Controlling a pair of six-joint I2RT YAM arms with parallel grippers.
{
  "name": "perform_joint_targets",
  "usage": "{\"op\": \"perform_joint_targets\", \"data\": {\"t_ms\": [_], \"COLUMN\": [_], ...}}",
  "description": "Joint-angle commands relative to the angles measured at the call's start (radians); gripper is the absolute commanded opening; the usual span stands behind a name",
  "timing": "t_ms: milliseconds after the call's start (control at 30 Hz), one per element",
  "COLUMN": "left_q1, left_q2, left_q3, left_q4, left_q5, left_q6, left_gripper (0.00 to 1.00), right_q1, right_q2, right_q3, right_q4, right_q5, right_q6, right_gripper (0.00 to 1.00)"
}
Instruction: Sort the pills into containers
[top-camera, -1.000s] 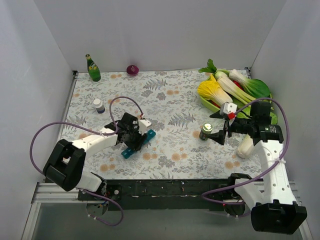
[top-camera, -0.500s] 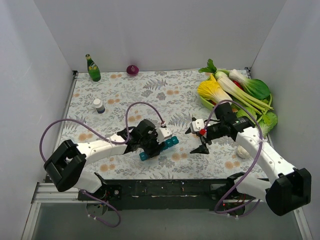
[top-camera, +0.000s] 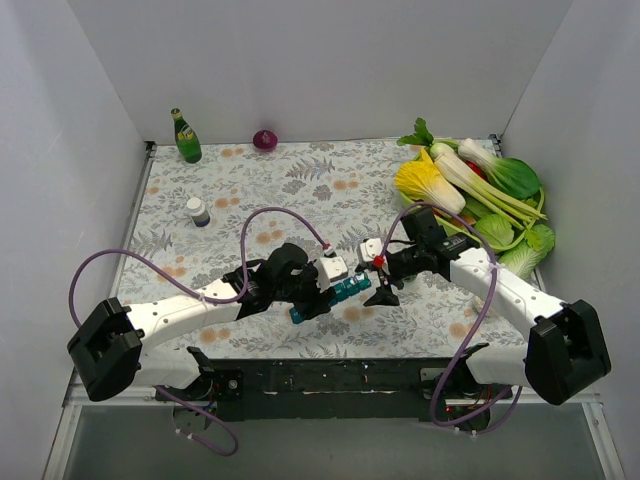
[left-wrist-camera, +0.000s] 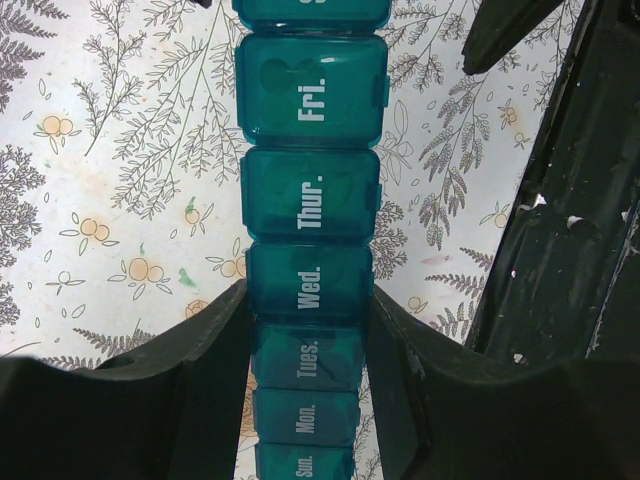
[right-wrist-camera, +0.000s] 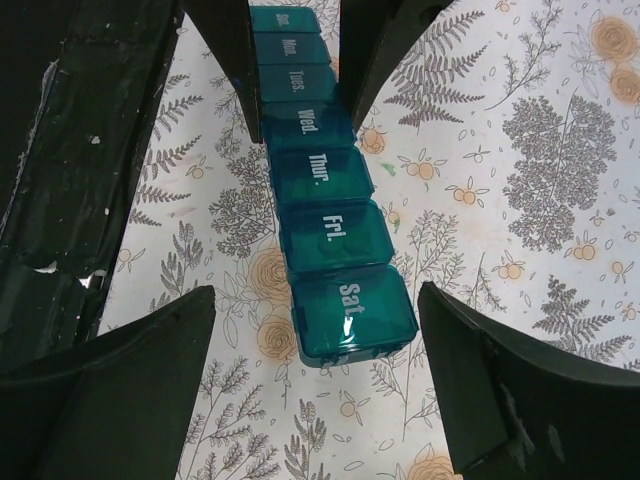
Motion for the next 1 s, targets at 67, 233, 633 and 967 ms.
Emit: {"op": "perform_joint_targets", "data": {"t_ms": [67, 233, 633, 967], "left_q1": [-0.004, -0.003, -0.004, -0.007], "left_q2": [-0.037, -0.031, -0.025, -0.043], "left_q3": [-0.002, 0.0, 0.006, 0.007], "left_q4": [0.003, -0.016, -0.043, -0.05], "left_q5": [0.008, -0.006, -0.017, -0.084], "left_q6": [-0.004, 0.004, 0.019, 0.045], "left_gripper": [0.13, 0.13, 0.13, 0.1], "right_q1": [0.016, 0.017, 0.019, 0.02], "right_q2": [0.022, 0.034, 0.075, 0.161], "right_q3": [0.036, 0.058, 0.088, 0.105], "right_q4": [-0.014, -0.034, -0.044, -0.07], "right_q5": [0.006, -0.01, -0.017, -0.089], "right_q6": [0.014, 0.028, 0.089, 0.22], "right_gripper": [0.84, 0.74, 0.52, 0.3]}}
